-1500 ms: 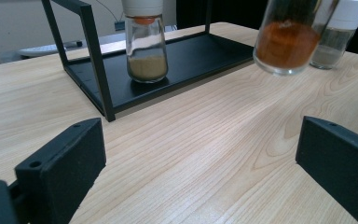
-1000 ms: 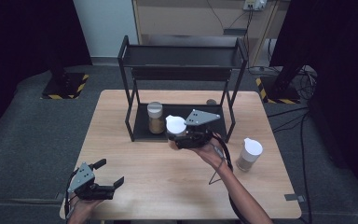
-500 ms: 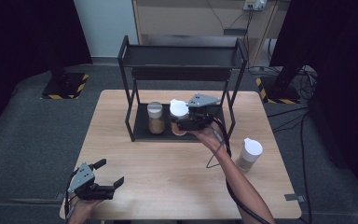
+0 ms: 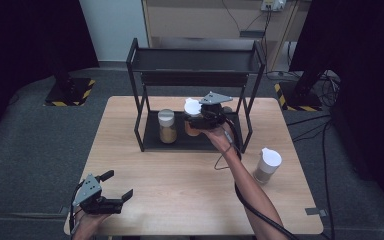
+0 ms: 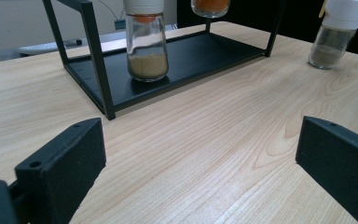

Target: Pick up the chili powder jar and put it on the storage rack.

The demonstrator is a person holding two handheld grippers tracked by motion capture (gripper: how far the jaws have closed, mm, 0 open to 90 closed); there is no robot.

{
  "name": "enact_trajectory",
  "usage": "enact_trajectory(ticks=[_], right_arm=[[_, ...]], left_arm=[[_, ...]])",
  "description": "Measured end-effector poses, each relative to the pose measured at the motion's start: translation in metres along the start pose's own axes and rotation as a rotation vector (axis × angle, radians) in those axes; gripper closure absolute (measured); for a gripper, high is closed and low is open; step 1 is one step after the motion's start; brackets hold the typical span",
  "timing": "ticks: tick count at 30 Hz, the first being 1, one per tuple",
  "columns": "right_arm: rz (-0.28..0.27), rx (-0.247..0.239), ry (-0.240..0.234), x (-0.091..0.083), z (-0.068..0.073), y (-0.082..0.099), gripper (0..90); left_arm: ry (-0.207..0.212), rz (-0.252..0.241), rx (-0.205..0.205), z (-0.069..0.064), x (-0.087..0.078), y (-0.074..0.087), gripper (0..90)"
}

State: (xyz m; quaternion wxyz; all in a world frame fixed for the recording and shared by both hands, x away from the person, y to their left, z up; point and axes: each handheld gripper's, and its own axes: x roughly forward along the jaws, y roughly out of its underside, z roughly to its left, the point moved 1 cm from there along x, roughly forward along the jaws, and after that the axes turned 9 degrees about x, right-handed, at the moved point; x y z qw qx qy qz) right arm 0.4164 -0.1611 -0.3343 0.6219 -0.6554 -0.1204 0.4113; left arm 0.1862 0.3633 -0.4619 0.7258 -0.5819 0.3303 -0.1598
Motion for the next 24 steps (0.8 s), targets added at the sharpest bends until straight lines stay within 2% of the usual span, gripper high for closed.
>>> enact_trajectory(ticks=[17,21,24], right_arm=[[0.017,0.066,0.049,0.037,-0.010,0.033,30.9],[0.028,0.054,0.065,0.042,-0.008,0.039,30.9],[0.035,0.066,0.067,0.044,-0.009,0.042,30.9]], left_arm=[[0.005,0.001,-0.002,0.001,0.001,0.000,0.8],[0.005,0.000,-0.003,0.001,0.001,0.001,0.8],[0.005,0.000,-0.003,0.001,0.001,0.001,0.8]])
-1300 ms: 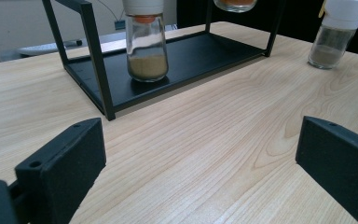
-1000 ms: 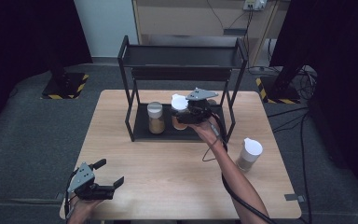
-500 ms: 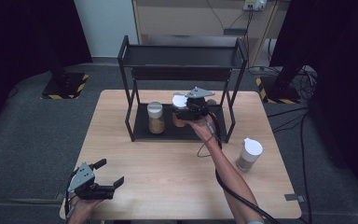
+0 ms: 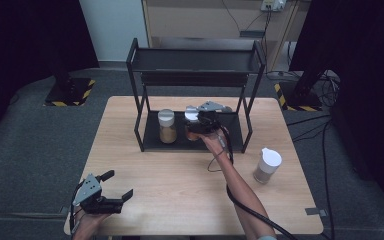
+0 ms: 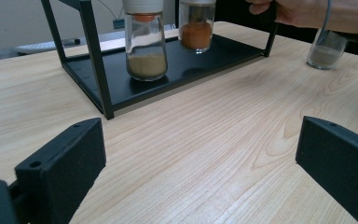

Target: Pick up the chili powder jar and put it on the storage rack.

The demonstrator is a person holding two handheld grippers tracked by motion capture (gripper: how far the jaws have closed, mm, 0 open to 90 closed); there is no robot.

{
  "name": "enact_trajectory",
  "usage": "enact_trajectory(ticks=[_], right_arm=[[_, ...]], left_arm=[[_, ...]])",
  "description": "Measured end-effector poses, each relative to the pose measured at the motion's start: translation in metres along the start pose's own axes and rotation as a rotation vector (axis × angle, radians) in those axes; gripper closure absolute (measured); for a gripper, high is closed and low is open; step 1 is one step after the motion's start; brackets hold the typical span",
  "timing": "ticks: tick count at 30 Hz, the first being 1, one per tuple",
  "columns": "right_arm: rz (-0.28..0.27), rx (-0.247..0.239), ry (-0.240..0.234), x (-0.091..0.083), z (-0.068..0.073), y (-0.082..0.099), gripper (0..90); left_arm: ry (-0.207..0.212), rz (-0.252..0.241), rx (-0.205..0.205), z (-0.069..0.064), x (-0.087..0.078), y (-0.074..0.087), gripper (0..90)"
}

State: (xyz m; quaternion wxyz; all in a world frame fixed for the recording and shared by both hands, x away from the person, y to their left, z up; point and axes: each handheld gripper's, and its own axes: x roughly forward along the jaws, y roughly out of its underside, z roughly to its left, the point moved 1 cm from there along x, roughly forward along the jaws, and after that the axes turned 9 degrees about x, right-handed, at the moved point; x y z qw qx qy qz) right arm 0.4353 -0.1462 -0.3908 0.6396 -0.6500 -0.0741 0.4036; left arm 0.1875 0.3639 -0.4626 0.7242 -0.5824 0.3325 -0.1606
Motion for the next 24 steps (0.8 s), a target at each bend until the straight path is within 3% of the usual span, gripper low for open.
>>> enact_trajectory(ticks=[24], right_arm=[[0.000,0.019,-0.013,0.011,-0.005,0.022,30.7]], left_arm=[[0.002,0.003,0.002,0.000,0.000,0.000,0.8]])
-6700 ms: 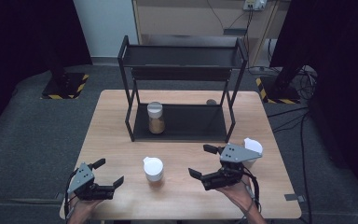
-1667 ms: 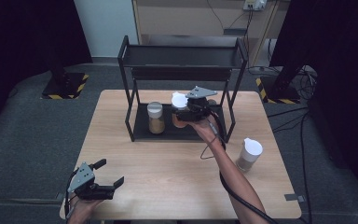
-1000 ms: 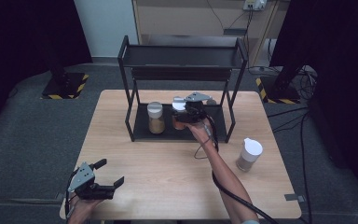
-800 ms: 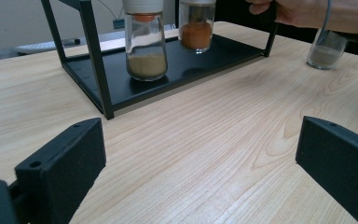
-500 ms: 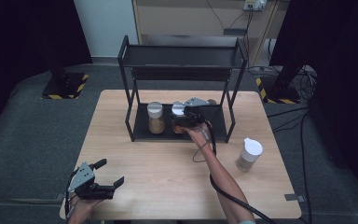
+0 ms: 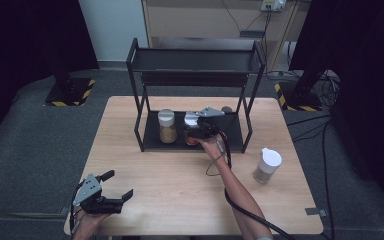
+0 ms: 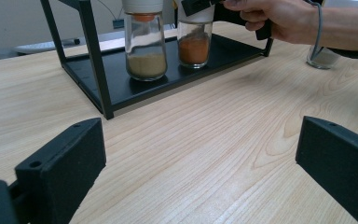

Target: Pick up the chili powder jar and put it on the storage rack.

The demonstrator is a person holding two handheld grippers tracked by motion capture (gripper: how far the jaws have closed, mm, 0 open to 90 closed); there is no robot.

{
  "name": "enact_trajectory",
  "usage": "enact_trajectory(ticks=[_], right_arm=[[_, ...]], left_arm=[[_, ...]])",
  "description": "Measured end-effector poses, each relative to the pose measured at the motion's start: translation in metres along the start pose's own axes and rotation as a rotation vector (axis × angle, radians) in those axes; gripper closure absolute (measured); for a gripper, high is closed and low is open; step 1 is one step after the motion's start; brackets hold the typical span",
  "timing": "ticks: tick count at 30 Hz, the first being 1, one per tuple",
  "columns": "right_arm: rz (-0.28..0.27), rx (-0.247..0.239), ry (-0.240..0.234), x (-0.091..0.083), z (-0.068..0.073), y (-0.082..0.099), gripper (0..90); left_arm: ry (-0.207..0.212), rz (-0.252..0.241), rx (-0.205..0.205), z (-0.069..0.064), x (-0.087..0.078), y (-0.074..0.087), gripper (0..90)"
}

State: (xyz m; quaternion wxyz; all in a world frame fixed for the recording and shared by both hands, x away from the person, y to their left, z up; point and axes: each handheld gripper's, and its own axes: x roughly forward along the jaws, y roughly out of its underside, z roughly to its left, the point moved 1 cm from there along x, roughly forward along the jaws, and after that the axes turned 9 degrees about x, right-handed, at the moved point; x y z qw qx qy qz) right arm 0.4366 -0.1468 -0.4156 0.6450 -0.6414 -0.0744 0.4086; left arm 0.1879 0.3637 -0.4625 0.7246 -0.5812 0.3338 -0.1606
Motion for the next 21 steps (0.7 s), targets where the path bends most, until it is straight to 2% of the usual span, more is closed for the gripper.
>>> enact_trajectory(ticks=[5,10,13,16,21], right_arm=[[-0.001,0.021,-0.015,-0.001,-0.004,0.001,29.4],[-0.021,0.044,0.004,-0.005,-0.005,0.004,13.9],[-0.021,0.072,0.012,-0.010,-0.008,0.001,10.9],[-0.021,0.051,0.001,-0.017,-0.009,-0.005,10.3],[-0.053,0.033,-0.032,-0.033,-0.007,-0.017,10.3]], left_arm=[[0.002,0.002,0.003,0.000,0.001,0.000,0.8],[0.005,0.004,0.002,0.000,0.001,-0.001,0.8],[0.007,0.005,0.007,0.000,0.001,-0.001,0.8],[0.007,0.006,0.006,0.000,0.001,-0.001,0.8],[0.008,0.006,0.009,-0.001,0.001,-0.001,0.8]])
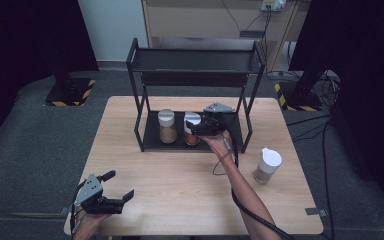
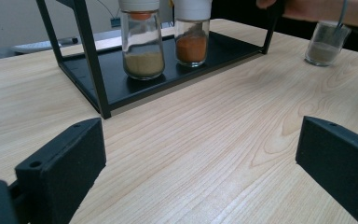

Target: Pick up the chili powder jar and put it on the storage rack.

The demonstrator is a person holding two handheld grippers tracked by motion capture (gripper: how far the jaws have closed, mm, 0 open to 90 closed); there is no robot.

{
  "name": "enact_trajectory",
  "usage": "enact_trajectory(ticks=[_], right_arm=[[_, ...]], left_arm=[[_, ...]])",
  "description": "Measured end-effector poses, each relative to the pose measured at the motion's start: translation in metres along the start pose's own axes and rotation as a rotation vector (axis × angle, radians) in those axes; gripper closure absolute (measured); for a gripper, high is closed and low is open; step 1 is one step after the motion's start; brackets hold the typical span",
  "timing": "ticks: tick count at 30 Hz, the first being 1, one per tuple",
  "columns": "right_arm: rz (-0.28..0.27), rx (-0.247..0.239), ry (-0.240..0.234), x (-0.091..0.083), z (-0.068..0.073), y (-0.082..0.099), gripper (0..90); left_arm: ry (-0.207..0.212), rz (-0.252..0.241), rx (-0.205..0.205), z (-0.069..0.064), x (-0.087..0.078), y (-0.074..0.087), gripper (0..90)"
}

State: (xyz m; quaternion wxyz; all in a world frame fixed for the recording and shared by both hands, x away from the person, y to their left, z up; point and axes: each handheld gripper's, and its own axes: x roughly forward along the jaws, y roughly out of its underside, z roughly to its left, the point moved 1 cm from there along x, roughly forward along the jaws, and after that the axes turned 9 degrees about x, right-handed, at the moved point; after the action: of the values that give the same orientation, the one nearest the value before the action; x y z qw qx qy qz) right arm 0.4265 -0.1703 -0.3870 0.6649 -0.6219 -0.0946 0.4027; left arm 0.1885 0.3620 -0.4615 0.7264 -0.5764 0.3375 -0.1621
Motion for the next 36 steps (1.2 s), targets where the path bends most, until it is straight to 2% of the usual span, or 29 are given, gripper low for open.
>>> enact_trajectory(ticks=[10,17,26,31,36], right_arm=[[-0.025,-0.099,-0.046,-0.034,0.014,-0.033,10.6],[-0.012,-0.146,-0.082,-0.057,0.022,-0.042,10.7],[-0.013,-0.157,-0.121,-0.093,0.023,-0.029,10.8],[-0.010,-0.167,-0.125,-0.114,0.024,-0.021,10.7],[-0.014,-0.140,-0.129,-0.133,0.021,-0.011,10.5]], left_arm=[[0.001,0.001,0.004,0.000,0.000,0.000,0.8],[0.002,0.000,0.004,0.000,0.000,0.000,0.8],[0.003,0.002,0.010,0.000,0.000,0.000,0.9],[-0.001,-0.002,0.004,0.000,0.000,0.001,0.9],[0.001,-0.001,0.006,0.000,0.000,0.000,0.9]])
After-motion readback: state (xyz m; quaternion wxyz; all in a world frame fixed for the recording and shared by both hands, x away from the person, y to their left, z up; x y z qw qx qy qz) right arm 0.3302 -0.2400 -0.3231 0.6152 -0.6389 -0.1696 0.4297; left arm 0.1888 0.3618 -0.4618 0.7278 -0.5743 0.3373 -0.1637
